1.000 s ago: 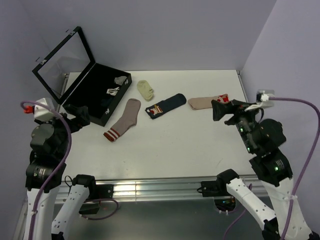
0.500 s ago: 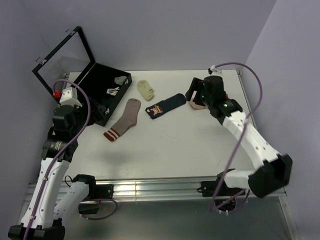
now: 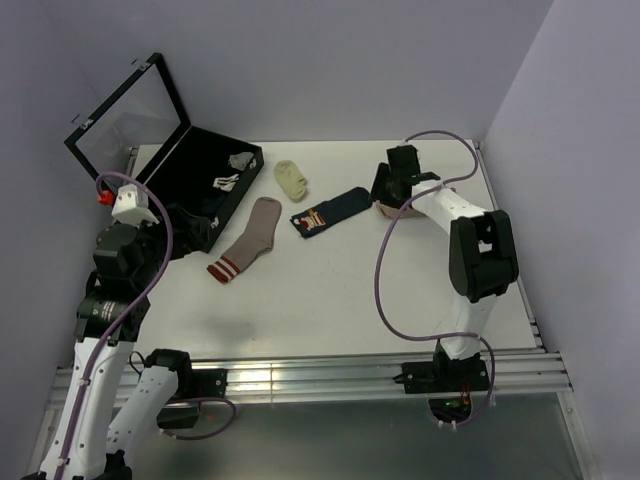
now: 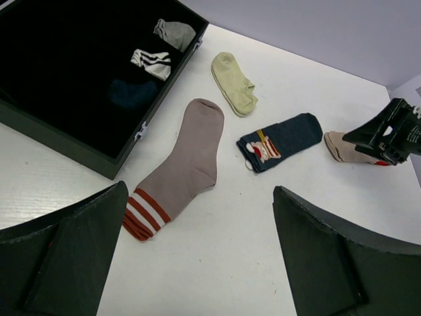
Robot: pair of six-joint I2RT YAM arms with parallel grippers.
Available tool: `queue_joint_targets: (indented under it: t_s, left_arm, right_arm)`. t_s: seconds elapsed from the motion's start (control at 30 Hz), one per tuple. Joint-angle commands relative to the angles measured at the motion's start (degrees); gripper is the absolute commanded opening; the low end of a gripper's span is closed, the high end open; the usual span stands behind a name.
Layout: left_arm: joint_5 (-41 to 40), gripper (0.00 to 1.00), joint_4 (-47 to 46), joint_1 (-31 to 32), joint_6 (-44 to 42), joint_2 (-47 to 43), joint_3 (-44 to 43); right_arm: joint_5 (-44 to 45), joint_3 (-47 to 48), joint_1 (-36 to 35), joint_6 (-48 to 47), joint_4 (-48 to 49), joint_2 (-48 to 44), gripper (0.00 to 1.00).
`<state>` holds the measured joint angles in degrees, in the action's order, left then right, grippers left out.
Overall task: Roll the socks
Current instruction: Move the sock to the center of the board.
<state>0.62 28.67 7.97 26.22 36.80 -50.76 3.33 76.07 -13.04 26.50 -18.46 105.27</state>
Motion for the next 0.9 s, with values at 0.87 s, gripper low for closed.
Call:
queue_joint_targets:
  t_s: [0.87]
  left_arm:
    - [3.86, 0.98, 1.31, 2.14, -1.43, -2.08, 0.93]
  right_arm:
    - [-14.93, -3.55, -1.89, -7.43, -4.75, 5.65, 0.61]
